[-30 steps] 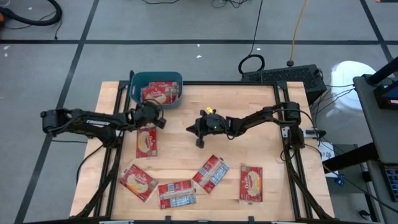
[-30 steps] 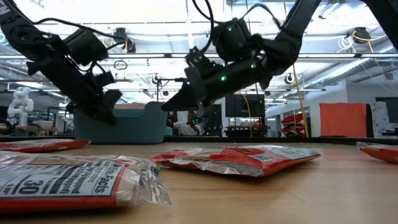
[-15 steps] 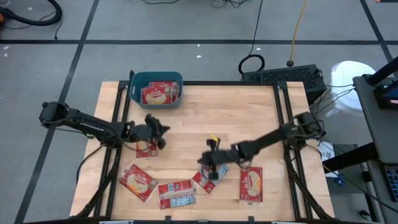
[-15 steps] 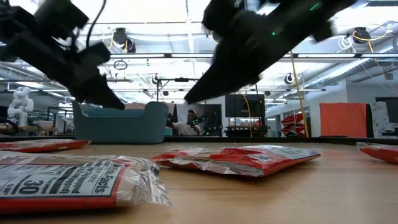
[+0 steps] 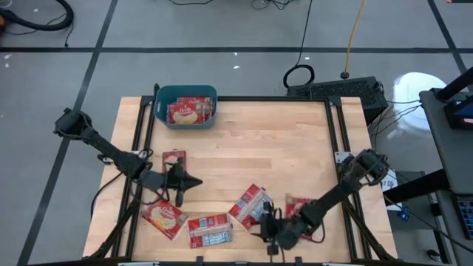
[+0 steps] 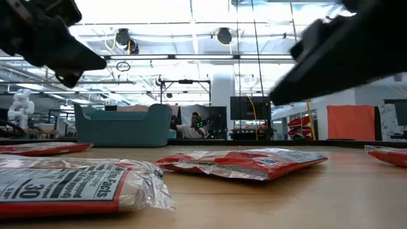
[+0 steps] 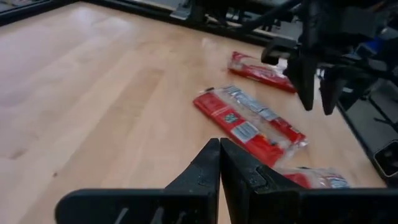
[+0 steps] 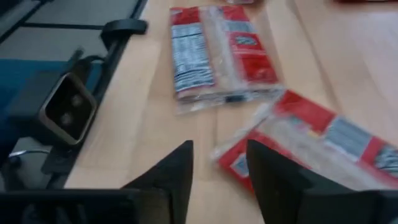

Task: Sort popcorn bags into baskets
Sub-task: Put the red popcorn bag into the blue bin

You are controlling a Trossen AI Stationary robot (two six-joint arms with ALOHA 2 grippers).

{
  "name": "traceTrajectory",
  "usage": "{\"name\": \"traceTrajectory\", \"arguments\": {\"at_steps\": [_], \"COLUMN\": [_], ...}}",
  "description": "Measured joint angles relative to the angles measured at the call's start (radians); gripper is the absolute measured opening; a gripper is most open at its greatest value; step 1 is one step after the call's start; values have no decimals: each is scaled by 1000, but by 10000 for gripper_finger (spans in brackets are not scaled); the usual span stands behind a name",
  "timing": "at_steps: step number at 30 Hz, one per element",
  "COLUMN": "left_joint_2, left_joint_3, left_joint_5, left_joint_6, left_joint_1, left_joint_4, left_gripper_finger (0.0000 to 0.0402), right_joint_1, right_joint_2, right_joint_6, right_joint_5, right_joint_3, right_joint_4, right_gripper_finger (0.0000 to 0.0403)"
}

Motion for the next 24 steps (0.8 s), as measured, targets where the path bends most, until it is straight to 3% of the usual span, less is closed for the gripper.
{"name": "traceTrajectory", "arguments": {"at_steps": [6,11,19,24], "left_joint_2": [17,147,430,523], "left_joint_3": [0,5,183,287], "left_joint_5": [-113,-142,-142,-142], "left_joint_6": [-46,-6,93,224], "left_joint_1": [-122,-171,-193,-168], "left_joint_4": [17,189,244,247], "left_gripper_finger": [14,14,14,14], "right_joint_1": [25,21,7,-12], "right_joint_2": [65,122,156,159], "right_joint_6": [-65,-261,-298,-336], "right_joint_5": [62,73,82,129], "right_joint_3": [25,94,128,129], "right_joint_4": [8,6,-122,-132], "right_gripper_finger": [175,180,180,157]}}
